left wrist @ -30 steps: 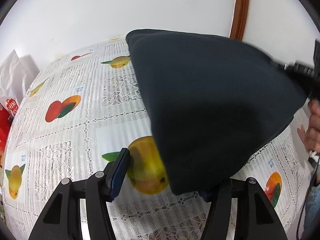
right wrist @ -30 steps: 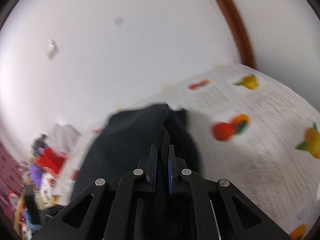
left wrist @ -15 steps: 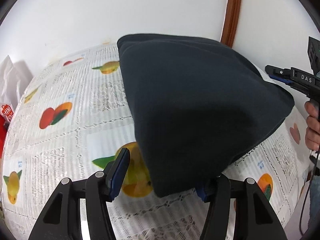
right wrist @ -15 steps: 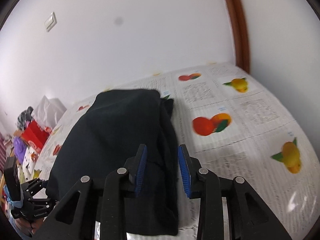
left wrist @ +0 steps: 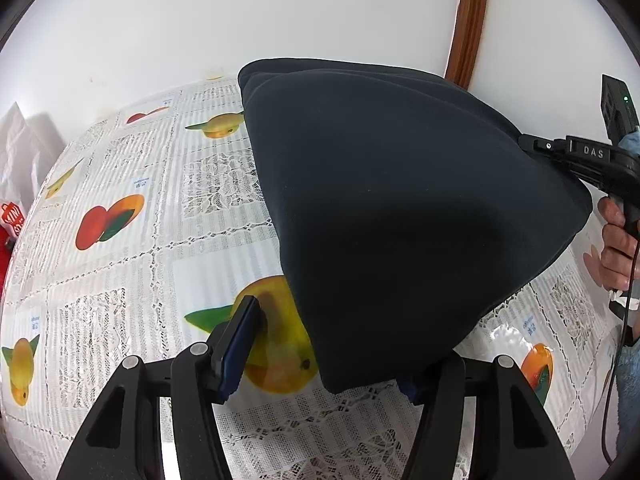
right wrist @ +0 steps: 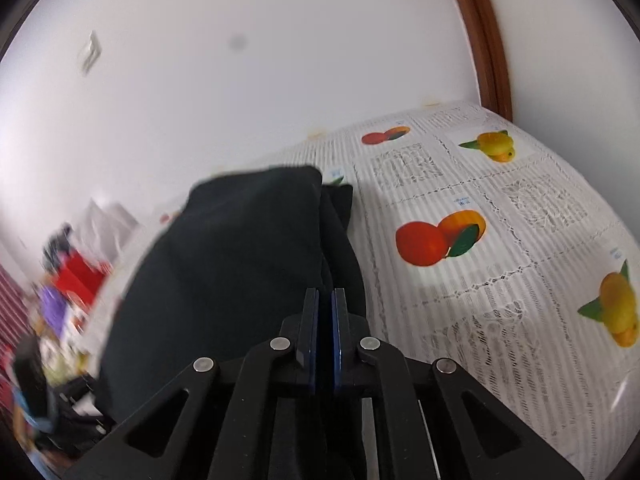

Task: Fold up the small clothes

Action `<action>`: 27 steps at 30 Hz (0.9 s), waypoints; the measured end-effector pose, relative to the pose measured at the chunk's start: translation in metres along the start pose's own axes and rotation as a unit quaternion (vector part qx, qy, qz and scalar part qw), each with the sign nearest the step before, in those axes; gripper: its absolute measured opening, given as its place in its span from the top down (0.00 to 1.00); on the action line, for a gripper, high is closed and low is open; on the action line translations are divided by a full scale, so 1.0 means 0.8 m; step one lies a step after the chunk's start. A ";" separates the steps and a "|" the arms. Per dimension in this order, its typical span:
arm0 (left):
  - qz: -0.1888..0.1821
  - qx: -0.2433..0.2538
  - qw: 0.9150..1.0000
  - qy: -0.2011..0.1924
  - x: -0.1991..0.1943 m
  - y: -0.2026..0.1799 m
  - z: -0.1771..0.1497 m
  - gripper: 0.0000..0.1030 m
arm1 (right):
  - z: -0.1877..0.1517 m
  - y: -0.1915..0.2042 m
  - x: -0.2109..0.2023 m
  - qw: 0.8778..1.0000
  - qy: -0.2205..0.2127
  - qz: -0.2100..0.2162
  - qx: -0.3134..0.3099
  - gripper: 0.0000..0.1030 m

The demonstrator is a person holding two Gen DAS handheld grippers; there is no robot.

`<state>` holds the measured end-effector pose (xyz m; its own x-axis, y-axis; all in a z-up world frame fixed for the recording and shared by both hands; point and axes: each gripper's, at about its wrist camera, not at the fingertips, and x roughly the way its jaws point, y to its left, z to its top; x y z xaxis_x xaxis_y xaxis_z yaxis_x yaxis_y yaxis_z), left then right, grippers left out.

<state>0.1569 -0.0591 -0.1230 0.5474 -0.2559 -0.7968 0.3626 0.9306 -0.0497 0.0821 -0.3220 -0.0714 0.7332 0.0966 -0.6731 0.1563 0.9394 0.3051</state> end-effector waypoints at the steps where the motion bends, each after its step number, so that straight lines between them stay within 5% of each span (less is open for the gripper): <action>1: 0.000 -0.001 1.000 0.001 -0.003 0.001 0.000 0.43 | 0.000 0.003 -0.001 1.000 0.001 -0.007 -0.006 0.94; 6: -0.010 0.000 1.000 -0.004 -0.025 0.007 -0.005 0.45 | 0.019 0.014 -0.026 0.999 -0.007 -0.037 -0.030 0.89; 11: -0.030 0.015 0.999 -0.016 -0.060 0.005 -0.012 0.45 | 0.060 0.036 -0.013 0.997 0.006 -0.048 -0.057 0.60; 17: -0.070 -0.002 0.997 -0.041 -0.096 0.023 0.003 0.45 | 0.097 0.039 0.049 0.995 0.058 -0.065 -0.046 0.60; 21: -0.062 -0.003 0.997 -0.042 -0.075 0.025 0.035 0.45 | 0.108 0.027 0.090 0.995 0.090 -0.050 -0.007 0.61; 22: -0.062 -0.002 0.997 -0.035 -0.065 0.023 0.040 0.45 | 0.110 0.026 0.099 0.994 0.095 -0.045 0.003 0.67; 23: -0.058 -0.001 0.998 -0.021 -0.050 0.021 0.043 0.44 | 0.110 0.025 0.105 0.994 0.099 -0.037 0.006 0.94; 25: -0.056 -0.001 0.998 0.014 -0.021 0.019 0.043 0.43 | 0.113 0.029 0.104 0.995 0.098 0.006 -0.009 0.98; 27: -0.075 -0.008 0.997 0.023 -0.010 0.021 0.038 0.43 | 0.118 0.022 0.078 0.999 0.029 -0.012 -0.022 0.98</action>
<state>0.1818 -0.0499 -0.0993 0.4531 -0.3801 -0.8064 0.4255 0.8871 -0.1790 0.1929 -0.3308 -0.0446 0.6899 0.0924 -0.7180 0.1425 0.9551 0.2598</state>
